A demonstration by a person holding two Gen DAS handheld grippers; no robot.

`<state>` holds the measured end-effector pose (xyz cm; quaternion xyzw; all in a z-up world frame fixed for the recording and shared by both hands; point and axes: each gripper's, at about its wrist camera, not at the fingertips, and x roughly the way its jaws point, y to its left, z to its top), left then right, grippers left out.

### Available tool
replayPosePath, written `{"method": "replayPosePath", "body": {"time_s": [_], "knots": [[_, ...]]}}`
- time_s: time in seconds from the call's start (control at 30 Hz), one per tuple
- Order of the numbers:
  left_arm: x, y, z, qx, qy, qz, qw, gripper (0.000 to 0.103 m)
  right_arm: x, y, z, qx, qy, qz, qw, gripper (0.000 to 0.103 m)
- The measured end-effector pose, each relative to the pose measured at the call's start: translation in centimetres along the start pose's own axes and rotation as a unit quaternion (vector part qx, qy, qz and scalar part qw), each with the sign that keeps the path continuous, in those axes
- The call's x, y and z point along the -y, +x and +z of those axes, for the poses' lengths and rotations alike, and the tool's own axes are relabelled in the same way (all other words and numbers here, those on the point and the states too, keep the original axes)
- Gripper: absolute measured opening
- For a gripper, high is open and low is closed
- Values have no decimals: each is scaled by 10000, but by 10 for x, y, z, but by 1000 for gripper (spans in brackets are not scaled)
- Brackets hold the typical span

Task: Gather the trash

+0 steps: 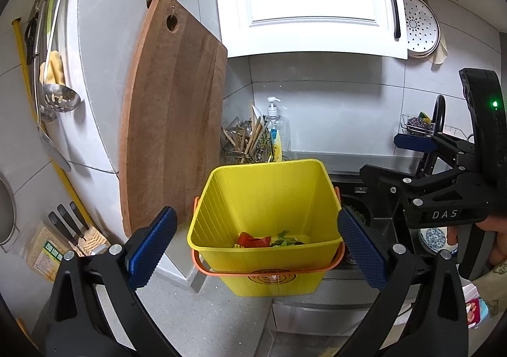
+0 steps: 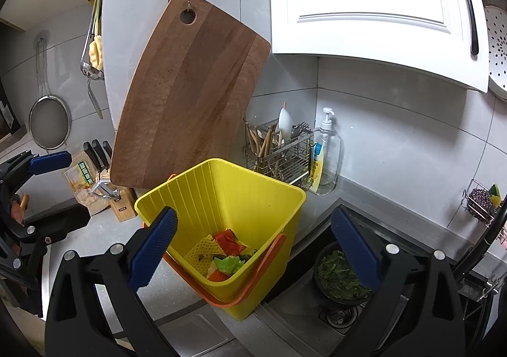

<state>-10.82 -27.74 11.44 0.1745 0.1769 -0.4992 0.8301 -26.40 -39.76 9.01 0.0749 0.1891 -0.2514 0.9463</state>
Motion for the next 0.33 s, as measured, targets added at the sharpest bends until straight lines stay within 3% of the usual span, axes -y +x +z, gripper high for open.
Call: {"method": "replayPosePath", "body": {"time_s": [0.33], "knots": [[-1,1,-3,-98,-40,41,9999,99,0,-2,0,-4,12,15,10000,95]]}}
